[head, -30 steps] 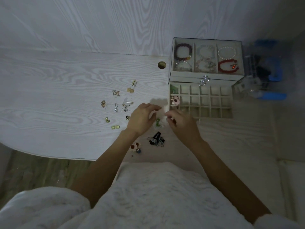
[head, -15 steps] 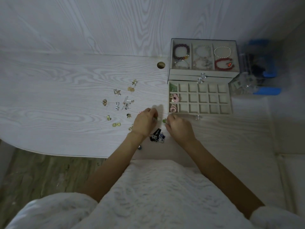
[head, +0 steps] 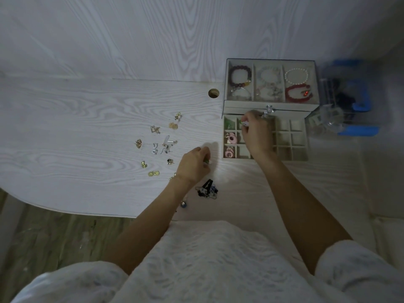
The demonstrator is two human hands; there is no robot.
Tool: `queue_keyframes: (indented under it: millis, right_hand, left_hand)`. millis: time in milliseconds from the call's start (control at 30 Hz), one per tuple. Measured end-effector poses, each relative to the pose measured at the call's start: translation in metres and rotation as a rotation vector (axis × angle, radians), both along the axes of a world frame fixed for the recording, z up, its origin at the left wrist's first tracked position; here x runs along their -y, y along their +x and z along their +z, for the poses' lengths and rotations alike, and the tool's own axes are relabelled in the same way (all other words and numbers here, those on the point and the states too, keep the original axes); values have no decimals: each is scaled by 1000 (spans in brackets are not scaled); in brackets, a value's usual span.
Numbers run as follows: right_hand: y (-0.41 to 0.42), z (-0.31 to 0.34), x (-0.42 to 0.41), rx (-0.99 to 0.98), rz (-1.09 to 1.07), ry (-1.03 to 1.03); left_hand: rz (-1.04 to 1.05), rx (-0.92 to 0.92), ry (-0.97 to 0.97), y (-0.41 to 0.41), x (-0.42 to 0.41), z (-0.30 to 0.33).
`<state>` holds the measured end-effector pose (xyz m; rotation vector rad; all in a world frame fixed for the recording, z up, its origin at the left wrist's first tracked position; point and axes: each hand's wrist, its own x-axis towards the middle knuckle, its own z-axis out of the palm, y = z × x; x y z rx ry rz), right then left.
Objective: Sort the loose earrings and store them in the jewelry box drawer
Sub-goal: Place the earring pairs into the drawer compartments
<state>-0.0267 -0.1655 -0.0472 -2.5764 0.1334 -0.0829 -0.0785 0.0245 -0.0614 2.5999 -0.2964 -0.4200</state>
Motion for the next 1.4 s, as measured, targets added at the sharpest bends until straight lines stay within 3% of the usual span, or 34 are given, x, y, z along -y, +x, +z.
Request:
queue_keyframes:
  millis: [100,267,333,633,767,867,967,1100,1200,1400]
  right_hand:
    - [5,-3,2,-7,13,-25]
    - [-7,-14,13,20,5,-108]
    - [-14,-19,19,35,39,-118]
    - [-22,-22,24,35,66,-121]
    - [-29,-14,23,62,96,-110]
    - [-48,-4,15,121,131,-31]
    - [-76,-2,2,60,213,33]
    - [-105,-3,-17,-155,383,91]
    - [-118,-6,-35,-349,454,13]
    - [-121,-14,-54,-334,521,-96]
  left_hand:
    - [22,21,-74,10,5,7]
    - [138,95,-397,42,43,30]
    - [149,141,-421,59,62,34]
    - [-56,149,-183,88,86,20]
    - [-110,263,-241,72,65,31]
    - [-50,439,-119,47,36,35]
    - [24,553,-23,13,4,37]
    - [-57,232,19,-25,-20,26]
    - [-133,5,80,-45,-21,19]
    - [-59,-62,129,-63,-6,15]
